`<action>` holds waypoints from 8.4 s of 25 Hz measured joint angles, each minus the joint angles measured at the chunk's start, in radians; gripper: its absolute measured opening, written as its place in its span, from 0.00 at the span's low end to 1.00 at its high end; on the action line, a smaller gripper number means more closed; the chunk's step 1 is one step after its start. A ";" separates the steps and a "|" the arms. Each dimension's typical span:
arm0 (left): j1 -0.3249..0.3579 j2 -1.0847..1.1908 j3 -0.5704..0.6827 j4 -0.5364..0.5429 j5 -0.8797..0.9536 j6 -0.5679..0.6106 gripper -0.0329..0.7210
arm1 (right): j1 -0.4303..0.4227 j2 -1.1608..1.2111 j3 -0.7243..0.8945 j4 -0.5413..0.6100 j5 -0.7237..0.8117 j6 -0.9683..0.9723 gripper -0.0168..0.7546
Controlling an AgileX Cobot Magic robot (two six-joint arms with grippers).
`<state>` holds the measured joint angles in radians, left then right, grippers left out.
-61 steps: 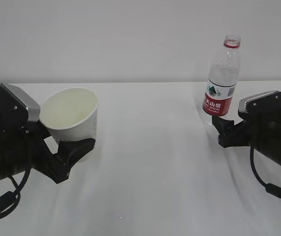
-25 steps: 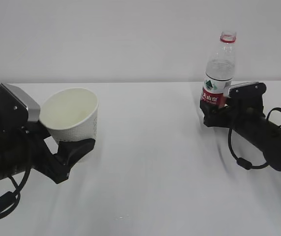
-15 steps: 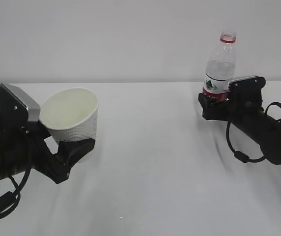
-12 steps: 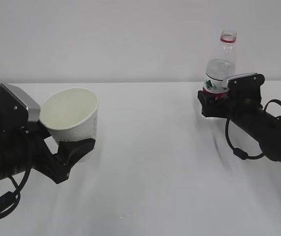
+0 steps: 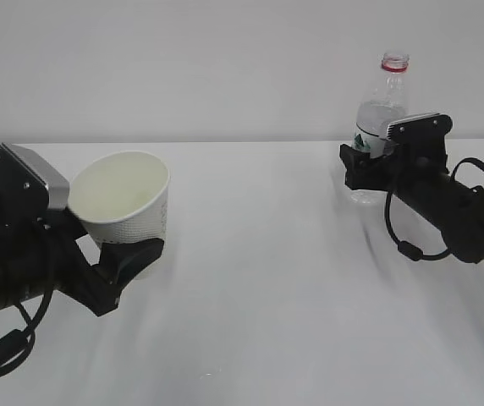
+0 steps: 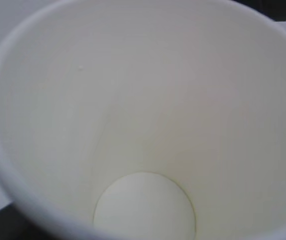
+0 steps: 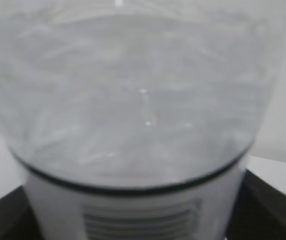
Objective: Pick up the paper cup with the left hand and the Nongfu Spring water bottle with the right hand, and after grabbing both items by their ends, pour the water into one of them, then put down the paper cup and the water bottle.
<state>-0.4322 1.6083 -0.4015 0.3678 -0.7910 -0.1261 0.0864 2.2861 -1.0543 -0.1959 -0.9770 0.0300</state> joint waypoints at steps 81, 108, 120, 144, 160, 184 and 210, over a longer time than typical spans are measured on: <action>-0.253 0.030 -0.158 0.556 -0.056 -0.344 0.77 | -0.002 -0.857 0.544 -0.684 0.265 0.156 0.69; -0.284 0.120 -0.269 0.586 -0.011 -0.397 0.77 | 0.116 -0.859 0.454 -0.732 0.299 -0.088 0.69; -0.275 0.120 -0.274 0.551 0.025 -0.397 0.77 | 0.116 -0.859 0.453 -0.612 0.310 -0.344 0.69; -0.275 0.120 -0.274 0.523 0.031 -0.397 0.77 | 0.116 -0.859 0.453 -0.456 0.316 -0.673 0.69; -0.275 0.120 -0.274 0.500 0.033 -0.397 0.76 | 0.116 -0.859 0.453 -0.429 0.311 -0.824 0.69; -0.275 0.120 -0.274 0.500 0.043 -0.397 0.76 | 0.116 -0.859 0.453 -0.351 0.227 -1.026 0.69; -0.275 0.120 -0.274 0.499 0.045 -0.397 0.76 | 0.116 -0.859 0.453 -0.334 0.179 -1.111 0.69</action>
<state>-0.7072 1.7283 -0.6754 0.8670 -0.7458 -0.5236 0.2026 1.4268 -0.6014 -0.5299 -0.7984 -1.0814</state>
